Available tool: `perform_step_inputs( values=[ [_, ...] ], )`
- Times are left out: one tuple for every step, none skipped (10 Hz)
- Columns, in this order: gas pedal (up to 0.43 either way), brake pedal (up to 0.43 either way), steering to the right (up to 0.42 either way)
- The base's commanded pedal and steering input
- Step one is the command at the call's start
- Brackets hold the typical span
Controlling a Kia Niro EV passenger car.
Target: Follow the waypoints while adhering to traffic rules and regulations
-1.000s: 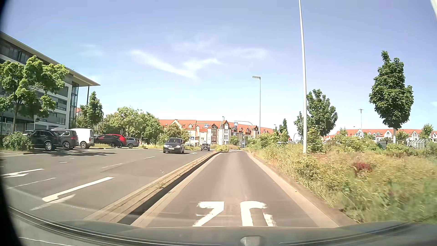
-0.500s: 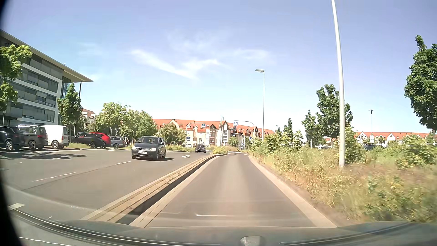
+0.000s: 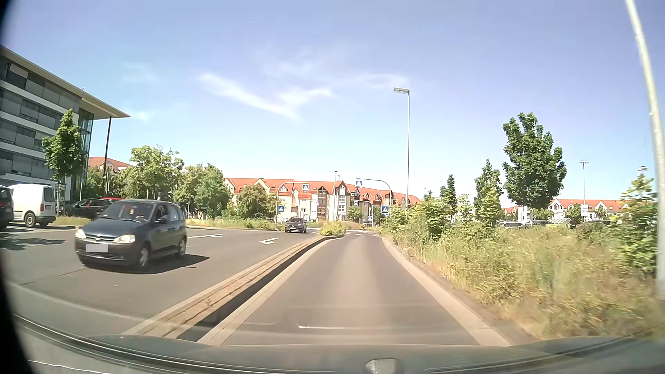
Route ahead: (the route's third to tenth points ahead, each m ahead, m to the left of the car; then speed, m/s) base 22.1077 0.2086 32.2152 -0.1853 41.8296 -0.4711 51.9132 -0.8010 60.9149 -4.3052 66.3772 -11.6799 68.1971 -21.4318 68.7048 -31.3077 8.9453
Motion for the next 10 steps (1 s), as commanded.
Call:
perform_step_inputs(
  values=[
    [0.0, 0.018, 0.001],
    [0.0, 0.018, 0.001],
    [0.0, 0.018, 0.001],
    [0.0, 0.018, 0.003],
    [0.0, 0.018, 0.004],
    [0.0, 0.018, 0.005],
    [0.0, 0.018, 0.006],
    [0.0, 0.018, 0.007],
    [0.0, 0.018, 0.008],
    [0.0, 0.018, 0.009]
  ],
)
